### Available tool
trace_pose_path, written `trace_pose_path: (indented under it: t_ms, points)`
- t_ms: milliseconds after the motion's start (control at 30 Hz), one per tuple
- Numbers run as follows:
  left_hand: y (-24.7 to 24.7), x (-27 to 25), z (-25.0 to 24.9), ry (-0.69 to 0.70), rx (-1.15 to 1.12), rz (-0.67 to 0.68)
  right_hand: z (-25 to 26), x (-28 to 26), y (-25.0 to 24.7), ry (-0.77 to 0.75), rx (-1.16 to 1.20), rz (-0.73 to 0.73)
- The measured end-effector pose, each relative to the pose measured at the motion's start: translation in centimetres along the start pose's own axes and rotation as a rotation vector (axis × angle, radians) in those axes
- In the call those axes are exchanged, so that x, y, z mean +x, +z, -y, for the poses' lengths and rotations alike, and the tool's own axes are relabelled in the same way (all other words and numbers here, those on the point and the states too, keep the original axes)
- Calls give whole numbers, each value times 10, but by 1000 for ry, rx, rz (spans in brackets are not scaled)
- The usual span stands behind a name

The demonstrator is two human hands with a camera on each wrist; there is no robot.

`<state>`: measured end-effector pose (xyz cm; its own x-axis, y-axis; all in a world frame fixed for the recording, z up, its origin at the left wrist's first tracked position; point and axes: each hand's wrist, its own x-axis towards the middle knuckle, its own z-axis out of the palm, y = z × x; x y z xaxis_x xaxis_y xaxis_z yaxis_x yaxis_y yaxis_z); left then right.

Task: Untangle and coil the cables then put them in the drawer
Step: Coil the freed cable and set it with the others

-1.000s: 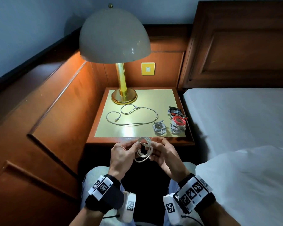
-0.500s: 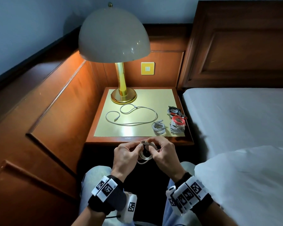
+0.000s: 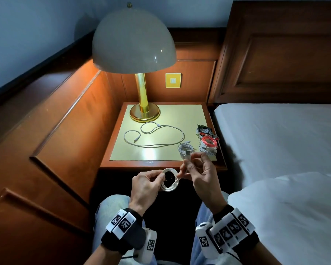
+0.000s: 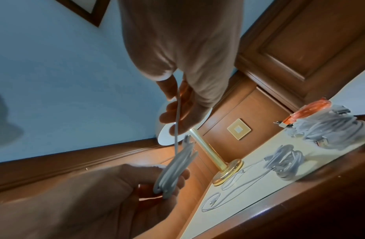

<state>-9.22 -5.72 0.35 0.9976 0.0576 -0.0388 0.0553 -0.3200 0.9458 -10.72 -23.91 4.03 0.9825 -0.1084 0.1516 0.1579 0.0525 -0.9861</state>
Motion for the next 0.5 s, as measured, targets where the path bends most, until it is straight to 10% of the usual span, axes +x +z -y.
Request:
trace_pose_path:
  t_ms: [500]
  points:
    - [-11,-6,-18,141,-21,33,-19,19,-8,111,-154,-46]
